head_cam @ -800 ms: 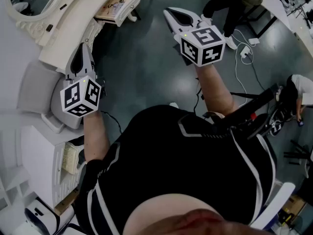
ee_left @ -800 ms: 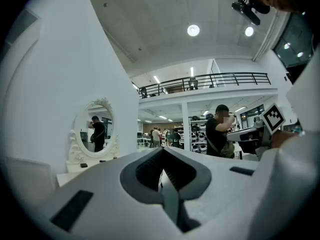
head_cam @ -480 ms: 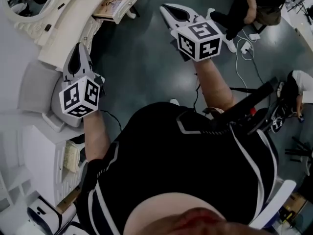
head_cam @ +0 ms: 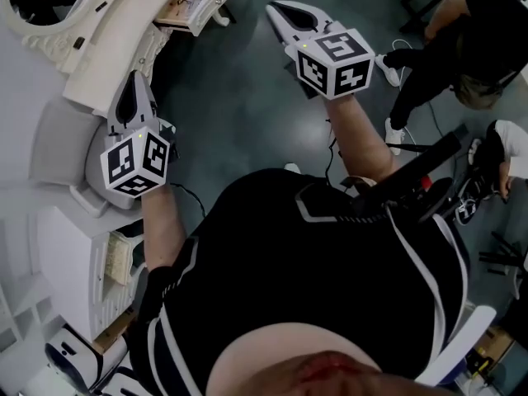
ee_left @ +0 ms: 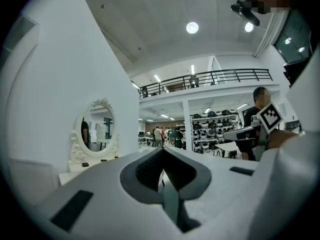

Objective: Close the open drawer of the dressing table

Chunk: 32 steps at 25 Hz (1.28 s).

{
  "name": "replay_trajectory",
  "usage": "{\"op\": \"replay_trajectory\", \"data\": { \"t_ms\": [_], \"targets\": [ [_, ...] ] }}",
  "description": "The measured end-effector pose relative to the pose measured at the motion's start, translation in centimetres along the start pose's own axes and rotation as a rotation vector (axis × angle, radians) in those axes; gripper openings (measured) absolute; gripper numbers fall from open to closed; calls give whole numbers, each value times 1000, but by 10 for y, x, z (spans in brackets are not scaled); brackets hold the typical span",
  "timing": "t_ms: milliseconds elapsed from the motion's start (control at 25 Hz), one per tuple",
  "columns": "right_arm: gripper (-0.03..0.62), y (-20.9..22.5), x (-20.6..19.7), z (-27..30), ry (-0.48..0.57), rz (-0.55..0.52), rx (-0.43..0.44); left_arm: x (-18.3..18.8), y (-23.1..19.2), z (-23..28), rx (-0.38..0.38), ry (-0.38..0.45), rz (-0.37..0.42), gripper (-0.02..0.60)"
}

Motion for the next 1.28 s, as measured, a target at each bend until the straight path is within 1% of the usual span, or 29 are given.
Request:
{"op": "replay_trajectory", "data": {
  "t_ms": [240,480,800,1040,1200,1280],
  "targets": [
    [5,17,-5,-2,5,7,30,-5,19,10,12,-12,2,3],
    [5,46,-5,-14,30,4,55,-9,52,28,15,-8,13,3],
    [5,79,-11,-21,32,-20,99,-21,91,56,13,-23,9,3],
    [5,93,-19,3,20,-17,104,-40,87,85,9,-41,-11,4],
    [6,94,-18,29,16,-35,98,-44,74,112,-28,-46,10,4],
    [5,94,-14,46,14,-49,93,-40,62,126,-42,-30,18,3]
  ]
}}
Point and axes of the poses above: the fingertips, and each gripper's own axes: z forward along the fingers, y to its right, x out of its top, the point moved 2 cm from there along -z, backward along the fingers, and after that the axes turned 1 degree about z, right-handed, at the moved point
